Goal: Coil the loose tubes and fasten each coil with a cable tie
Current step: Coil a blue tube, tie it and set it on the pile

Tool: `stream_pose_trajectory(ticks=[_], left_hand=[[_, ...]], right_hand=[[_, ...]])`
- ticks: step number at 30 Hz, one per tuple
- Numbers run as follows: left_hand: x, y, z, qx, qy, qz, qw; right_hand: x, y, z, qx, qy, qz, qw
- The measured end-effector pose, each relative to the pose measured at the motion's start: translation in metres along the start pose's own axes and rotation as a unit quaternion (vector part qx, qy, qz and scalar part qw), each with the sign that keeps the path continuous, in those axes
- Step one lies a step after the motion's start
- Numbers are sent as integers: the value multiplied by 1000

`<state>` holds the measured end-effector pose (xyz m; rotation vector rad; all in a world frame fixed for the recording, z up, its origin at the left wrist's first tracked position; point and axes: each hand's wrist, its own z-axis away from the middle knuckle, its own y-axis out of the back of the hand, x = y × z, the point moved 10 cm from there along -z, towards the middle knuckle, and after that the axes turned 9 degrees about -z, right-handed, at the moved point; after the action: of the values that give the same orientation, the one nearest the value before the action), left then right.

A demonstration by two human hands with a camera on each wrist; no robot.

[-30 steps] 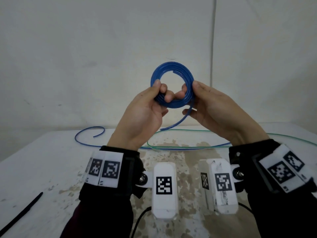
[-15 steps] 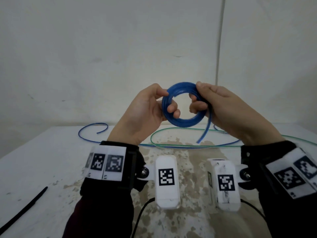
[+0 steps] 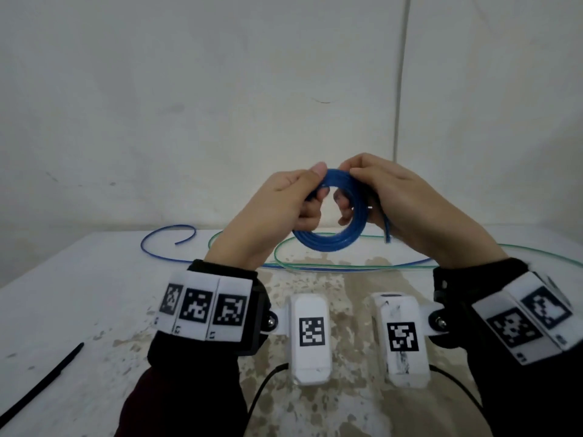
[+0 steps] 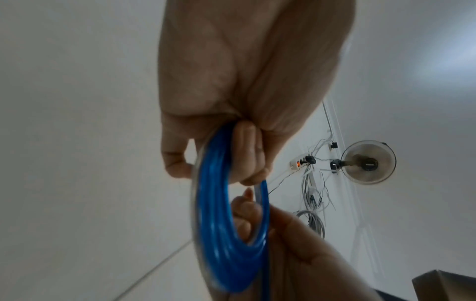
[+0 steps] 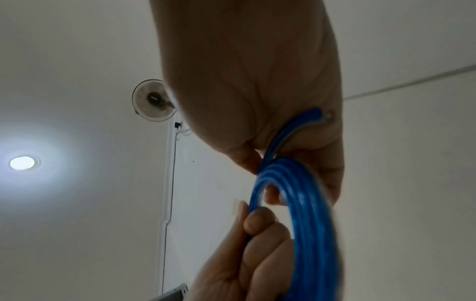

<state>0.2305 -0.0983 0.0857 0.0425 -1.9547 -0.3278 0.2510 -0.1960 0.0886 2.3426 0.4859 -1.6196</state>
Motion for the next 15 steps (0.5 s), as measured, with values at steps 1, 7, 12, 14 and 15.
stream_pose_trajectory(ticks=[1, 7, 12, 14, 15], left_hand=[[3, 7, -1, 22, -12, 17, 1000], [11, 35, 0, 120, -66, 93, 986], [13, 36, 2, 162, -75, 126, 976], [15, 32, 3, 173, -76, 129, 973], [16, 30, 3, 173, -74, 131, 973]], right_hand=[[-1, -1, 1, -16, 3, -3, 1000], [5, -16, 3, -93, -22, -63, 993], [6, -24, 2, -94, -25, -137, 986], [10, -28, -1, -85, -40, -207, 974], [11, -28, -3, -70, -45, -246, 966]])
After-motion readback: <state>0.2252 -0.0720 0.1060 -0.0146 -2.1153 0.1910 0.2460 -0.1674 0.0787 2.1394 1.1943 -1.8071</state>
